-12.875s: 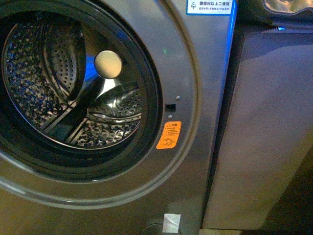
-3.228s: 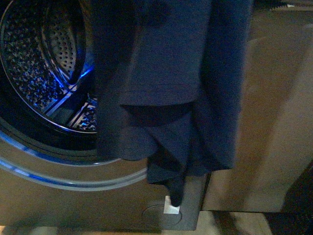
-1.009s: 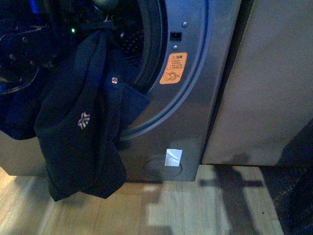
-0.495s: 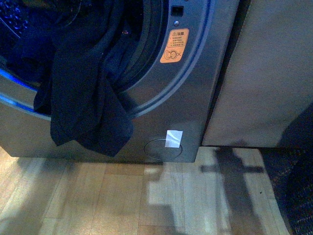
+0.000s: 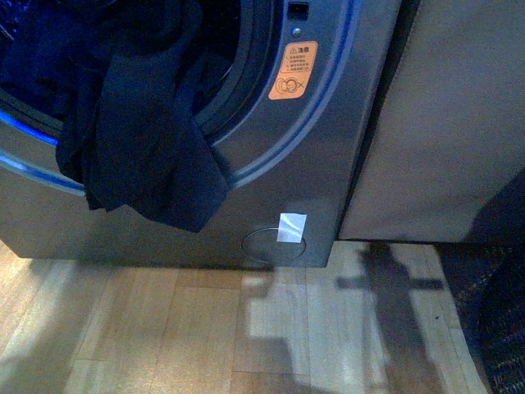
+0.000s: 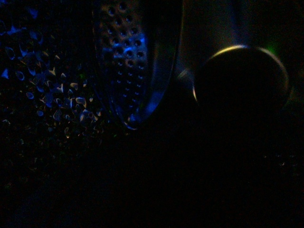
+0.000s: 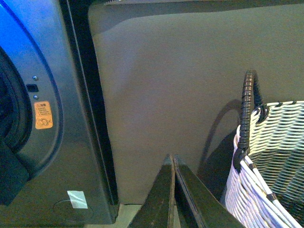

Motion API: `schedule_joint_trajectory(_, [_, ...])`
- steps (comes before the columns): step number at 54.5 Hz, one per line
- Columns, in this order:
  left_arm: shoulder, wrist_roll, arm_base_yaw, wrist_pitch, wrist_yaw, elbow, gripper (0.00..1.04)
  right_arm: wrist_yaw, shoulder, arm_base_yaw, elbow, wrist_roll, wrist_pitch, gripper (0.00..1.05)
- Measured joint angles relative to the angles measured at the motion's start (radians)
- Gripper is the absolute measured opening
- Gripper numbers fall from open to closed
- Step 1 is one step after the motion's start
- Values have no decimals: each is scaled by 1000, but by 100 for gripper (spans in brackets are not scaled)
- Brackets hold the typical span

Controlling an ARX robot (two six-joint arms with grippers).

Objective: Put clothes into washing machine

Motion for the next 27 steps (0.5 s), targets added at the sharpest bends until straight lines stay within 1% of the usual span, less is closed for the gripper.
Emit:
schedule_joint_trajectory(5, [1,-17,6,-52,24,4,5,0,0,0,0,0,0,2])
schedule_joint_trajectory(12, [6,-26,25,-49,90,-27,27,0,0,0,0,0,0,2])
schedule_joint_trajectory(15, [6,-26,32,-29,93,-56,34,0,0,0,0,0,0,2])
schedule_joint_trajectory(18, [6,-30,41,2,111,-106,44,0,0,0,0,0,0,2])
schedule_joint_trajectory(24, [-1,-34,48,68,124,-200,60,0,0,0,0,0,0,2])
schedule_joint_trajectory(27, [-18,-37,50,119,142,-290,75,0,0,0,0,0,0,2])
